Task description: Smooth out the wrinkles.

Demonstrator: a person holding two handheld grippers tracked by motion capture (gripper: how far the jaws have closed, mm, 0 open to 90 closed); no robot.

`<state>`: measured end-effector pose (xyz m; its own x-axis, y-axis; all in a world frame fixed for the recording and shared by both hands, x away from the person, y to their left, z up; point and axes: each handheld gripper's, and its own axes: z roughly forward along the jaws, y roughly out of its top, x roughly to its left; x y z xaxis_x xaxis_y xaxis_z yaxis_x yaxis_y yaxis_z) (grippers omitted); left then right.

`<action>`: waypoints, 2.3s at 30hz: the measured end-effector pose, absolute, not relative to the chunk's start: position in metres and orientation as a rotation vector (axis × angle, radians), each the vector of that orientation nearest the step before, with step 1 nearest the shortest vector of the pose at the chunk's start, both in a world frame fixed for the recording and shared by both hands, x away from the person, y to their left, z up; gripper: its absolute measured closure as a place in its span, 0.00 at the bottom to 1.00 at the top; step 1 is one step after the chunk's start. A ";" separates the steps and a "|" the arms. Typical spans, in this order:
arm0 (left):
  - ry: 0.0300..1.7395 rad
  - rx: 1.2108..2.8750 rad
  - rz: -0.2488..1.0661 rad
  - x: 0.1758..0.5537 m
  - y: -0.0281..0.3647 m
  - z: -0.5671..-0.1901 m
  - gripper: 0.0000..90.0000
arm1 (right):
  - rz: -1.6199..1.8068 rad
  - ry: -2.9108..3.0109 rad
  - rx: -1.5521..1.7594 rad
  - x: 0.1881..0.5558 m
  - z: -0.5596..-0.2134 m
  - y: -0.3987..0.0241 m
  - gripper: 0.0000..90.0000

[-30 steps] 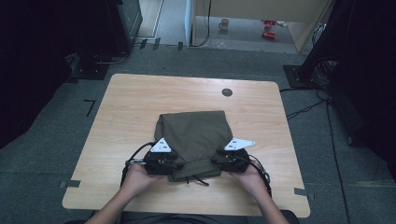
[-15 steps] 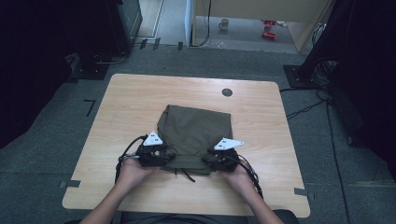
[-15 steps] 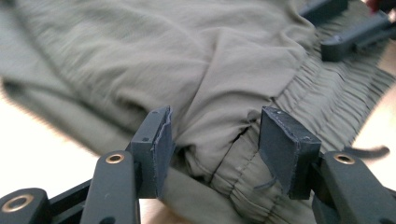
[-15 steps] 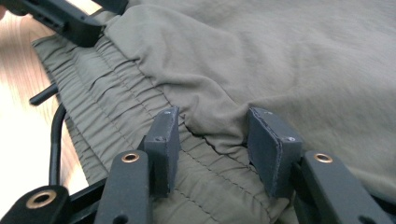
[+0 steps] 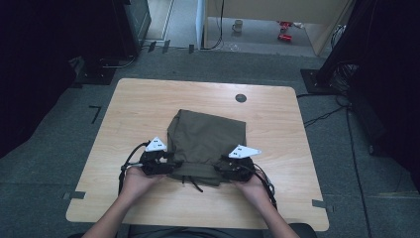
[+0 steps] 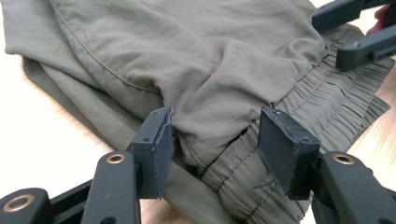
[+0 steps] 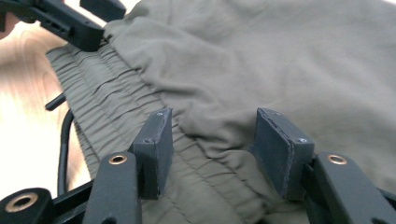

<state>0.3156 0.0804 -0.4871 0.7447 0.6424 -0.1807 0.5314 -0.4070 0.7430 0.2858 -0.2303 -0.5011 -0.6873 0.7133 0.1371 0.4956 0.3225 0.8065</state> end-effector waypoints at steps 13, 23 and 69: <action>0.866 2.047 0.236 0.316 0.096 -0.474 0.52 | 1.291 2.258 1.147 0.291 -0.491 -0.255 0.54; 0.871 2.037 0.271 0.319 0.110 -0.472 0.48 | 1.252 2.254 1.166 0.295 -0.490 -0.265 0.45; 1.118 2.056 0.345 0.351 0.181 -0.498 0.43 | 1.077 2.129 1.372 0.313 -0.511 -0.351 0.35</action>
<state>0.3508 0.1805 -0.4977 0.5809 0.8060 -0.1138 0.6013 -0.3307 0.7273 0.3131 -0.3515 -0.5108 -0.4466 0.8910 0.0817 0.5939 0.2269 0.7719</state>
